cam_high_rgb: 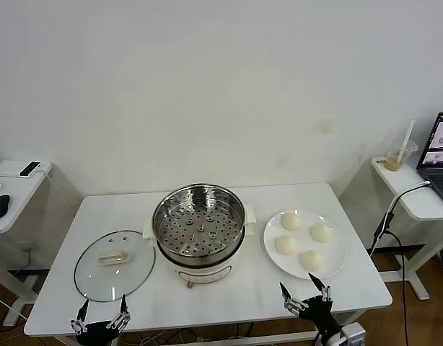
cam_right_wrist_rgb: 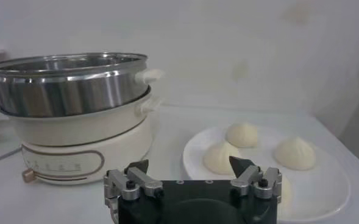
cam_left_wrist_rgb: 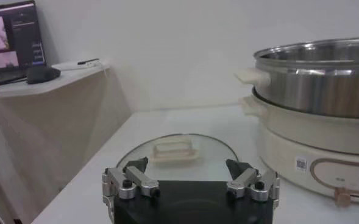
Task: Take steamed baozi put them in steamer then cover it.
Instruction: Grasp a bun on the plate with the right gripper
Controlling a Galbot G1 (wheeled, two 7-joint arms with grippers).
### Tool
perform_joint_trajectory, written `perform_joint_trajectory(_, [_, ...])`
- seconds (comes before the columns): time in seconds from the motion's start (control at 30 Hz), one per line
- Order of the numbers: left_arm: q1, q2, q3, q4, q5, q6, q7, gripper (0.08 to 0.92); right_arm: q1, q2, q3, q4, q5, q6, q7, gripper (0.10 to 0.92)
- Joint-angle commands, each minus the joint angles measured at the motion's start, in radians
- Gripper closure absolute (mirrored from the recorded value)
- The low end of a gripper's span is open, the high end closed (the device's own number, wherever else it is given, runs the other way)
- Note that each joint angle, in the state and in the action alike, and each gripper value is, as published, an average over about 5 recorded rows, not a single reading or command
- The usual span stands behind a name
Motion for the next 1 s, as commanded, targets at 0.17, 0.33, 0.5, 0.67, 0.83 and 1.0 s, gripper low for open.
perform_joint_trajectory(0.17, [-0.008, 0.001, 0.007, -0.018, -0.008, 0.031, -0.033, 0.177, 0.020, -0.008, 0.014, -0.002, -0.018, 0.007, 0.025, 0.203])
perform_joint_trajectory(0.33, [-0.023, 0.002, 0.011, -0.015, 0.057, 0.061, -0.053, 0.177, 0.125, -0.070, 0.049, -0.044, -0.118, -0.030, 0.034, 0.203])
perform_joint_trajectory(0.5, [-0.020, -0.003, 0.008, -0.020, 0.078, 0.049, -0.033, 0.177, 0.283, -0.189, 0.065, -0.144, -0.318, -0.083, -0.016, 0.203])
perform_joint_trajectory(0.67, [-0.020, -0.013, 0.000, -0.034, 0.086, 0.043, -0.021, 0.177, 0.472, -0.334, 0.034, -0.274, -0.471, -0.112, -0.140, 0.203])
perform_joint_trajectory(0.83, [-0.028, -0.019, -0.006, -0.034, 0.088, 0.038, -0.021, 0.177, 0.686, -0.475, -0.064, -0.396, -0.579, -0.105, -0.337, 0.203])
perform_joint_trajectory(1.0, [-0.041, -0.021, -0.018, -0.040, 0.086, 0.037, -0.024, 0.177, 0.903, -0.595, -0.228, -0.507, -0.640, -0.074, -0.515, 0.203])
